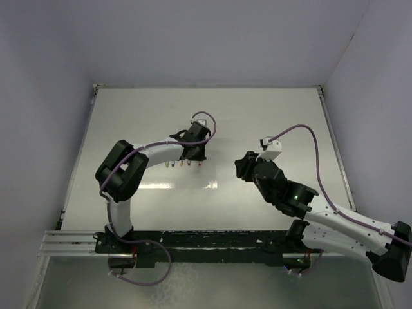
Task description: Insert the pens into the pen caps
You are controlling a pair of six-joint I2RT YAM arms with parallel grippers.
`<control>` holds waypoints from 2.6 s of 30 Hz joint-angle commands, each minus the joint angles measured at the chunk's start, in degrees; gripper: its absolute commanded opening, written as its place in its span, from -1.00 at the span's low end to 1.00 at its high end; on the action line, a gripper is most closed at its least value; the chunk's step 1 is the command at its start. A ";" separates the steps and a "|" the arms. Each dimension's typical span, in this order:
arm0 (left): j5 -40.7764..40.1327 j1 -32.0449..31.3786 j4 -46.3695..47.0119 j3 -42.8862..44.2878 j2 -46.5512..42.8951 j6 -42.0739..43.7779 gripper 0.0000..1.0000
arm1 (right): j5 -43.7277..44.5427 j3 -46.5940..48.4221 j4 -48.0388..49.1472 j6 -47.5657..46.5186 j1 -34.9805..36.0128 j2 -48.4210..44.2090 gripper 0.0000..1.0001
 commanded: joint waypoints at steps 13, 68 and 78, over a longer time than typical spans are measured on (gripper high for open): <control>-0.77 -0.09 -2.02 -0.37 -0.95 -1.54 -0.48 | -0.60 -0.12 2.50 0.57 0.07 0.02 -0.08; -25.38 -0.02 -24.66 -26.57 -78.00 -7.75 -0.18 | 29.49 4.21 -48.53 32.79 -0.02 -17.56 0.99; -27.69 -0.04 -27.10 -27.07 -80.31 -10.57 0.15 | 29.86 3.69 -48.75 32.71 -0.02 -17.71 0.99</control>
